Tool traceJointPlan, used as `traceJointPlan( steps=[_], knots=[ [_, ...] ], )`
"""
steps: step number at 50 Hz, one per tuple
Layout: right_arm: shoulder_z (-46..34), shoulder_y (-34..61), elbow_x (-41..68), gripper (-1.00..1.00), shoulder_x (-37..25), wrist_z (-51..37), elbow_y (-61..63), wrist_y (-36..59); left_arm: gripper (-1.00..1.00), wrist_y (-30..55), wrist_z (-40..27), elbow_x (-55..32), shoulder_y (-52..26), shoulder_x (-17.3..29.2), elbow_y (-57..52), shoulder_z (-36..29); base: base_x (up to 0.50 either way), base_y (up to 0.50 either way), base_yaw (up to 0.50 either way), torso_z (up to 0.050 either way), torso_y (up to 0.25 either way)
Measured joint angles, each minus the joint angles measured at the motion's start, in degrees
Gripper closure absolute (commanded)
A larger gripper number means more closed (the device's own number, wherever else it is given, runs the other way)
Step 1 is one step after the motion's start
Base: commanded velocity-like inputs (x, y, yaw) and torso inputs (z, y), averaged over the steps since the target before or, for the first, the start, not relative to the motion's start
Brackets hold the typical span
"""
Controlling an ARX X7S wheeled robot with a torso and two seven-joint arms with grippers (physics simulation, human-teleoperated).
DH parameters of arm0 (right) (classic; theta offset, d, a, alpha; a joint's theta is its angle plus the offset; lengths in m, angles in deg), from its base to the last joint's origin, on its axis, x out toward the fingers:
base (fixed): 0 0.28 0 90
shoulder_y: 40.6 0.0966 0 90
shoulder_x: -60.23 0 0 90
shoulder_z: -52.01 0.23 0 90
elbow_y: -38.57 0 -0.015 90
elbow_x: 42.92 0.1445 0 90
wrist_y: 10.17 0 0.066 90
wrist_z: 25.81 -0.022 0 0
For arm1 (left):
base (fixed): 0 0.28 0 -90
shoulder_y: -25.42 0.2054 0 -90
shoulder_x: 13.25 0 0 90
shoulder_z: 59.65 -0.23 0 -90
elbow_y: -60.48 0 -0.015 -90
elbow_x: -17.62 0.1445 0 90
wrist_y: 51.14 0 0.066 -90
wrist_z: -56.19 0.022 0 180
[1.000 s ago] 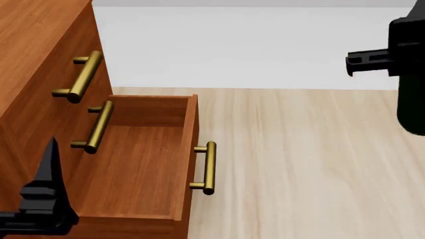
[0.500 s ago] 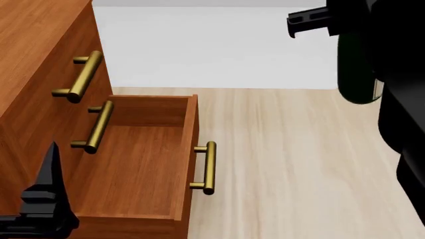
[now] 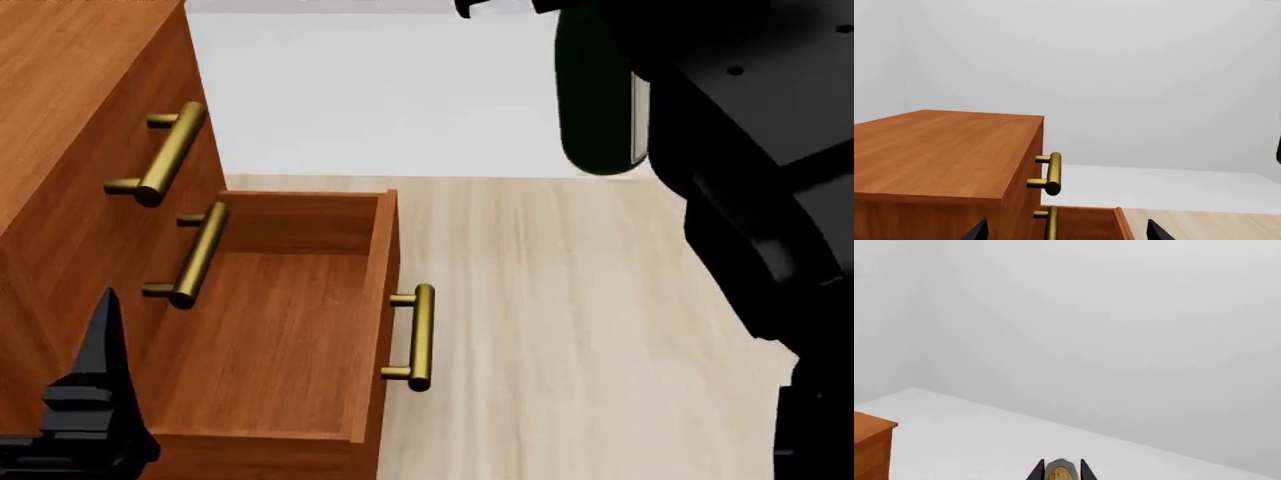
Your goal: Put the wine bottle in the bottom drawer of the cabinet.
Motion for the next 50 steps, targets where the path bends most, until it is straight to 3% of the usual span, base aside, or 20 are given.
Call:
traceJointPlan(
  steps=[27,50],
  knots=[
    [-3.9,8.5,0.5,1.00,7.7,4.7,-9.2,-0.3,-1.00,-0.1,0.5,0.3,0.1,0.1,0.0,0.1,0.00,0.00,0.00,0.000,0.001],
    [-3.6,8.5,3.4,1.00,13.6,5.8,-13.2,-2.0,-1.00,-0.9,0.6,0.5,1.0,0.9,0.2,0.6,0.00,0.00,0.00,0.000,0.000]
  ],
)
